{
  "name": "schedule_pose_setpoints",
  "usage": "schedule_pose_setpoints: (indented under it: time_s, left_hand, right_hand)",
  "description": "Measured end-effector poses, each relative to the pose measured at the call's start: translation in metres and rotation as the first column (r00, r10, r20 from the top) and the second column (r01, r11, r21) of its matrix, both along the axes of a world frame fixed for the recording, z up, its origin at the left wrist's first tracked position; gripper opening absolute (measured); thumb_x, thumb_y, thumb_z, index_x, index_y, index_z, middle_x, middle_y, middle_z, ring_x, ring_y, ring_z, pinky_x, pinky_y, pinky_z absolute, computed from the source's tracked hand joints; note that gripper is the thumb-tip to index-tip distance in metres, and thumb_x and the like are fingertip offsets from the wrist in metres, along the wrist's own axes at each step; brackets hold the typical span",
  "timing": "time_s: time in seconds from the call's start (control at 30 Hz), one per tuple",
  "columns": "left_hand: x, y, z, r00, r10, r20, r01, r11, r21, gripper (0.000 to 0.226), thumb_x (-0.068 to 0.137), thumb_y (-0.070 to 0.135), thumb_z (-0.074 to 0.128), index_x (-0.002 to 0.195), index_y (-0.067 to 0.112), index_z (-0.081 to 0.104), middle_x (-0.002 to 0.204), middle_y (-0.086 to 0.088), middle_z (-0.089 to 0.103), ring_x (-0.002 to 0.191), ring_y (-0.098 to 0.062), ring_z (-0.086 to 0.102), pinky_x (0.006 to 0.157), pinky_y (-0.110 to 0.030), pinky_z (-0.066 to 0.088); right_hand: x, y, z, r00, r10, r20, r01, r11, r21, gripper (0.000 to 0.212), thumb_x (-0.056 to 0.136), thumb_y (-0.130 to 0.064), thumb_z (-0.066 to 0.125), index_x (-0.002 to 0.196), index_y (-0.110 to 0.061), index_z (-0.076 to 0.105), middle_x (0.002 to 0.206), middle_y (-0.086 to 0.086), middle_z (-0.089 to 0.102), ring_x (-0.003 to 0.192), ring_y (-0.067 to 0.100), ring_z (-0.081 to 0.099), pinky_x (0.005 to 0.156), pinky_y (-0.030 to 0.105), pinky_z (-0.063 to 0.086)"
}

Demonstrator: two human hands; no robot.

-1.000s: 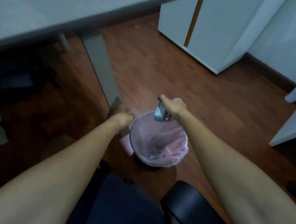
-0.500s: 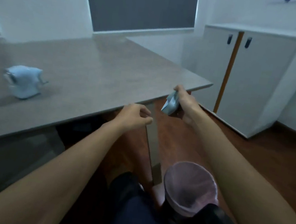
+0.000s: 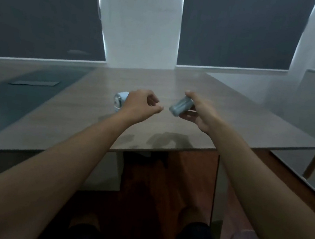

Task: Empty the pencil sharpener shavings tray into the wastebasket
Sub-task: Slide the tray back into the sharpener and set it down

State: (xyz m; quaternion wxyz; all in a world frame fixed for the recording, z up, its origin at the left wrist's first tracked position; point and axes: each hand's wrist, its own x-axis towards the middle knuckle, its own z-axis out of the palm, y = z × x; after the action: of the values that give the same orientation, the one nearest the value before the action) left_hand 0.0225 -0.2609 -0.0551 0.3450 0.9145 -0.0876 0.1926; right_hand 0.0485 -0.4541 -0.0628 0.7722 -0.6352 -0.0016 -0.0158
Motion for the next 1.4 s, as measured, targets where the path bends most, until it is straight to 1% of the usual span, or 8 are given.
schedule_pose_setpoints:
  time_s: [0.1, 0.27, 0.47, 0.63, 0.87, 1.03, 1.23, 1.4]
  left_hand:
    - [0.014, 0.038, -0.008, 0.986, 0.158, 0.058, -0.155, 0.987, -0.043, 0.045, 0.075, 0.036, 0.076, 0.113, 0.014, 0.066, 0.113, -0.005, 0.069, 0.1, -0.021, 0.066, 0.075, -0.025, 0.05]
    - [0.041, 0.082, -0.031, 0.933, 0.357, 0.049, -0.349, 0.929, -0.121, 0.073, 0.073, 0.039, 0.079, 0.134, 0.01, 0.052, 0.135, -0.01, 0.055, 0.122, -0.026, 0.055, 0.094, -0.029, 0.04]
    - [0.071, 0.098, -0.06, 0.929, 0.344, -0.134, -0.369, 0.869, -0.328, 0.091, 0.06, 0.047, 0.087, 0.135, 0.009, 0.05, 0.133, -0.013, 0.06, 0.118, -0.026, 0.06, 0.102, -0.037, 0.047]
    - [0.086, 0.094, -0.07, 0.93, 0.36, -0.074, -0.358, 0.843, -0.402, 0.072, 0.059, 0.048, 0.087, 0.116, 0.013, 0.061, 0.097, 0.002, 0.068, 0.089, -0.017, 0.067, 0.087, -0.032, 0.054]
    - [0.096, 0.097, -0.078, 0.9, 0.421, -0.108, -0.412, 0.745, -0.525, 0.052, 0.077, 0.058, 0.068, 0.096, 0.01, 0.071, 0.091, -0.002, 0.072, 0.084, -0.019, 0.064, 0.071, -0.025, 0.042]
    - [0.095, 0.097, -0.075, 0.91, 0.398, -0.119, -0.392, 0.729, -0.561, 0.057, 0.08, 0.061, 0.062, 0.081, 0.005, 0.071, 0.077, -0.003, 0.067, 0.073, -0.019, 0.06, 0.06, -0.027, 0.043]
    - [0.094, 0.095, -0.078, 0.931, 0.354, -0.086, -0.34, 0.763, -0.55, 0.066, 0.067, 0.071, 0.064, 0.074, 0.006, 0.069, 0.073, 0.002, 0.068, 0.069, -0.015, 0.06, 0.073, -0.041, 0.053]
    - [0.094, 0.091, -0.078, 0.95, 0.308, -0.045, -0.282, 0.789, -0.546, 0.04, 0.067, 0.064, 0.073, 0.076, 0.025, 0.069, 0.082, 0.005, 0.074, 0.085, -0.015, 0.072, 0.083, -0.039, 0.059]
  right_hand:
    - [0.023, 0.03, -0.011, 0.999, 0.036, 0.013, -0.036, 0.998, -0.043, 0.026, 0.083, -0.025, 0.075, 0.094, -0.005, 0.062, 0.095, 0.012, 0.065, 0.084, 0.026, 0.067, 0.086, 0.042, 0.059]
    - [0.058, 0.072, -0.033, 0.994, 0.093, 0.057, -0.085, 0.987, -0.133, 0.037, 0.085, -0.025, 0.074, 0.11, 0.002, 0.069, 0.091, 0.007, 0.067, 0.085, 0.02, 0.064, 0.084, 0.034, 0.058]
    - [0.088, 0.092, -0.049, 0.996, 0.086, 0.038, -0.081, 0.99, -0.119, 0.048, 0.087, -0.022, 0.072, 0.124, 0.006, 0.063, 0.118, 0.018, 0.068, 0.108, 0.029, 0.068, 0.088, 0.035, 0.058]
    - [0.104, 0.098, -0.049, 0.995, 0.101, -0.009, -0.101, 0.993, -0.06, 0.023, 0.092, -0.021, 0.066, 0.103, -0.001, 0.068, 0.099, 0.013, 0.069, 0.106, 0.036, 0.068, 0.094, 0.043, 0.055]
    - [0.112, 0.105, -0.047, 0.985, 0.157, -0.068, -0.151, 0.985, 0.085, 0.022, 0.097, -0.02, 0.058, 0.088, 0.0, 0.062, 0.101, 0.021, 0.066, 0.089, 0.032, 0.068, 0.082, 0.039, 0.059]
    - [0.115, 0.106, -0.058, 0.973, 0.213, -0.086, -0.197, 0.966, 0.166, 0.023, 0.096, -0.021, 0.059, 0.092, 0.001, 0.063, 0.109, 0.024, 0.066, 0.099, 0.034, 0.067, 0.084, 0.04, 0.058]
    - [0.113, 0.103, -0.064, 0.961, 0.264, -0.078, -0.239, 0.942, 0.234, 0.024, 0.095, -0.022, 0.06, 0.097, 0.002, 0.064, 0.101, 0.02, 0.068, 0.087, 0.028, 0.07, 0.082, 0.037, 0.06]
    - [0.105, 0.116, -0.066, 0.937, 0.347, -0.045, -0.342, 0.935, 0.091, 0.042, 0.091, -0.023, 0.066, 0.121, 0.007, 0.059, 0.113, 0.021, 0.07, 0.095, 0.031, 0.072, 0.084, 0.037, 0.06]
